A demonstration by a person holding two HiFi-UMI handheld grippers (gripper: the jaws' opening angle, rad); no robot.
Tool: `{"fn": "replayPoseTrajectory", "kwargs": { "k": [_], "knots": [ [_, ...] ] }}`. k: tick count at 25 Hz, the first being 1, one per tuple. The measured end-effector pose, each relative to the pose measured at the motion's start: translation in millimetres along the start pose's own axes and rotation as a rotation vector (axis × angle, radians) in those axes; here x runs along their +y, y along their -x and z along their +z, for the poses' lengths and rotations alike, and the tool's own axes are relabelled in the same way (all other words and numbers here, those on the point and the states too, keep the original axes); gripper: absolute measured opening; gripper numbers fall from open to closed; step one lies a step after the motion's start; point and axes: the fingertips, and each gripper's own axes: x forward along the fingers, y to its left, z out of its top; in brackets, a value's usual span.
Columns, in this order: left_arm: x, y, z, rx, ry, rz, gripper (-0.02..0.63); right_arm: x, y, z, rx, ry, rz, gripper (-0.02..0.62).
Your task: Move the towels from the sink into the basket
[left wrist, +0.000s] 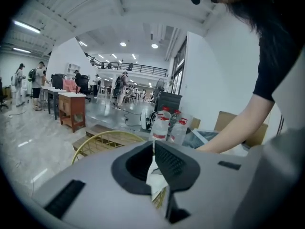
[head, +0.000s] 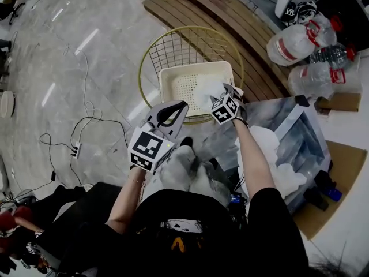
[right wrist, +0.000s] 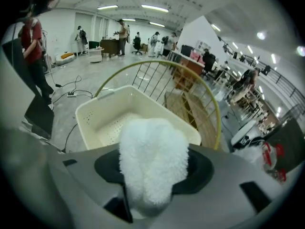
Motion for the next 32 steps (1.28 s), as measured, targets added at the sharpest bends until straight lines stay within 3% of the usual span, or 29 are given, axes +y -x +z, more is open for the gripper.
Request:
{"fn": "replayPoseTrajectory", "kwargs": {
  "k": [5,8,12,19,24,28,32],
  "knots": [
    [14,-12,-9,0.021,0.004,-0.002,0.018,15,-33,-36,0.103,-0.246,0.077,0.278],
    [17,-13,-8,0.020,0.004,-0.006,0.018,15,-31,-28,0.087,-0.278,0.076,0.336],
    [12,-12,-3,0.013,-0.001,-0.015,0.018,6,-11,-15,0.053,-0.335,0.055,0.353],
    [-6,-12,12,-0.006,-0.033,-0.071,0.018,-13,69,27,-0.173,-0.433,-0.024,0.346],
    [-29,-15,25,-0.020,-0.052,-0.130,0.018,-34,154,46,-0.350,-0.538,-0.144,0.247],
    [-59,-18,34,-0.027,-0.081,-0.198,0.018,-40,228,45,-0.489,-0.636,-0.216,0.229],
    [-98,-23,42,-0.037,-0.101,-0.273,0.018,-39,293,16,-0.560,-0.697,-0.316,0.208]
  ]
}}
